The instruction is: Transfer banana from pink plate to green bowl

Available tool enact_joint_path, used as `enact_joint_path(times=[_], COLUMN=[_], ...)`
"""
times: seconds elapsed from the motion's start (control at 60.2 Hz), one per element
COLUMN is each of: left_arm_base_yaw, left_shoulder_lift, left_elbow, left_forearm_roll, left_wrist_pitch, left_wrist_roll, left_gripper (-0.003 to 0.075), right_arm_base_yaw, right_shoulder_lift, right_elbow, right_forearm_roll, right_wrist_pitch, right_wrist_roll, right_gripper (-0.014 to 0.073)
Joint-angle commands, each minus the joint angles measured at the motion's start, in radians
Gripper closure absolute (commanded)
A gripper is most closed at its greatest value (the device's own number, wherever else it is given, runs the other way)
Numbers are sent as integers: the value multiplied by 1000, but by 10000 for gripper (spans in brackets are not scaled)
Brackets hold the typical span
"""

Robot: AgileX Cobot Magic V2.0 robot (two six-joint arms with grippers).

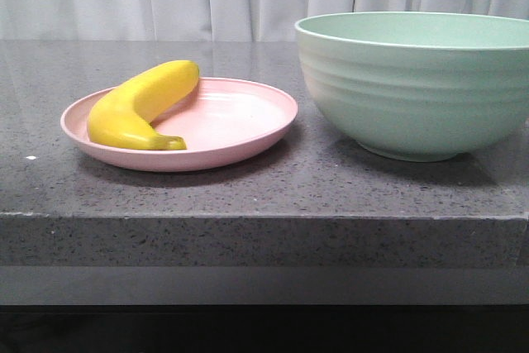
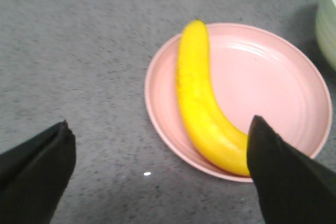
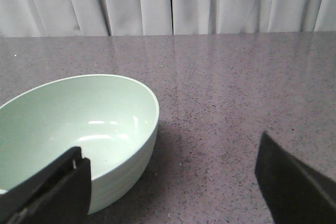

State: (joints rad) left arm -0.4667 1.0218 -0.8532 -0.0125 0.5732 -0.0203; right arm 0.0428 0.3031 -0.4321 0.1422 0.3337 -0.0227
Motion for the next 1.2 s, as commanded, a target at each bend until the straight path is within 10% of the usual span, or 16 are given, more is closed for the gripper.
enact_joint_path(times=[0.0, 0.781, 1.18], left_arm_base_yaw=[-50, -60, -57], left_shoulder_lift=[98, 526, 534], left_elbow=[-97, -285, -285], left_forearm_roll=[-29, -103, -90], left_wrist_pitch=[-36, 28, -128], left_wrist_roll=[-31, -55, -55], left_gripper=[83, 92, 445], right_arm_base_yaw=[-4, -4, -4], right_shoulder_lift=[18, 18, 18], right_elbow=[-36, -36, -36], right_forearm_roll=[3, 3, 3], right_wrist_pitch=[-71, -55, -55], right_wrist_roll=[-1, -1, -1], right_gripper=[-51, -51, -51])
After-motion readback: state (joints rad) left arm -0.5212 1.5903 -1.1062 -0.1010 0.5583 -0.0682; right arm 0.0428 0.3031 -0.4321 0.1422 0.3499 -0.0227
